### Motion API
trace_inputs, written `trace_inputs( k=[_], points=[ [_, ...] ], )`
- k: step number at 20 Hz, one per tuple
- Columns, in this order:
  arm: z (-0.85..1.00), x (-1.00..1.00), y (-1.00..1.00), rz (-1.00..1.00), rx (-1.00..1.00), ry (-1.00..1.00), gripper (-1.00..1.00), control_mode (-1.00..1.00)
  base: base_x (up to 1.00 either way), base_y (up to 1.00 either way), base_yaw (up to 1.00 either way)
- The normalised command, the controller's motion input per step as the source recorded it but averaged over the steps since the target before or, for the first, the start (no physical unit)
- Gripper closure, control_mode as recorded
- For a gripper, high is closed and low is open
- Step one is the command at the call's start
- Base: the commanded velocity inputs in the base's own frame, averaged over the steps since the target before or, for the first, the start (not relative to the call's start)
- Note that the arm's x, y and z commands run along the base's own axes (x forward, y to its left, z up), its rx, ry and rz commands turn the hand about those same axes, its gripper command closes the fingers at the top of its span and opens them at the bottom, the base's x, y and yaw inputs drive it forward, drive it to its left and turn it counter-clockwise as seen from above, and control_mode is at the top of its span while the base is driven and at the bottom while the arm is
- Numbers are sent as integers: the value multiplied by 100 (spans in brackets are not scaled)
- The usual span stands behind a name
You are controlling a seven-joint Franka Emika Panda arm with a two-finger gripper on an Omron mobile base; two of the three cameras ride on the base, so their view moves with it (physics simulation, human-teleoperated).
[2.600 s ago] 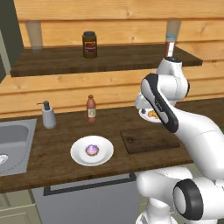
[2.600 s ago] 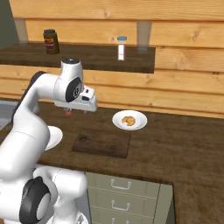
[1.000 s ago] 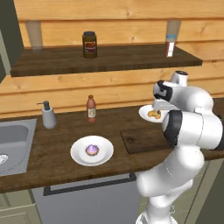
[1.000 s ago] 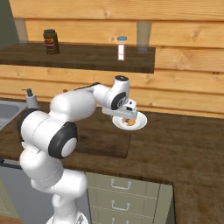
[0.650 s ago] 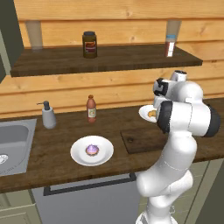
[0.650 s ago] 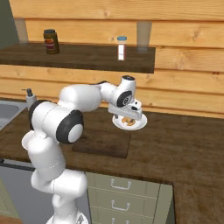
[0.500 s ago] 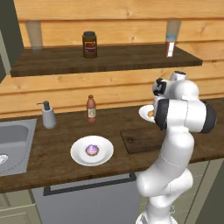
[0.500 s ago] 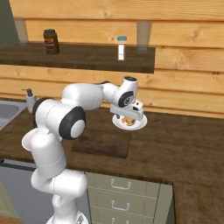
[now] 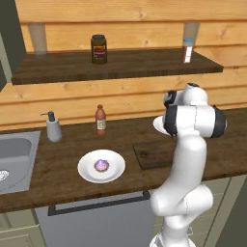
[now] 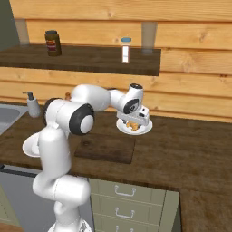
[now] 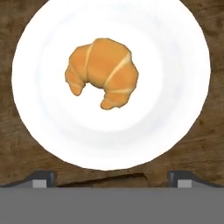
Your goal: From the different types of pastries on the counter, select a croissant and place it on the cutting board. Then retrieve a jar of jam from the cabinet and place it alongside the croissant on the cutting board.
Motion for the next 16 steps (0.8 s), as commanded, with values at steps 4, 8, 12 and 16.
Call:
trace_inputs(
  k=[4, 8, 12, 16],
  points=[
    [-24, 63, -2, 18, -3, 0, -100, -100, 0, 0, 0],
    [-14, 49, -21, 19, 0, 0, -100, -100, 0, 0, 0],
    [-20, 30, -28, 17, 0, 0, -100, -100, 0, 0, 0],
    [-37, 29, -6, 11, 0, 2, -100, -100, 0, 0, 0]
  ],
)
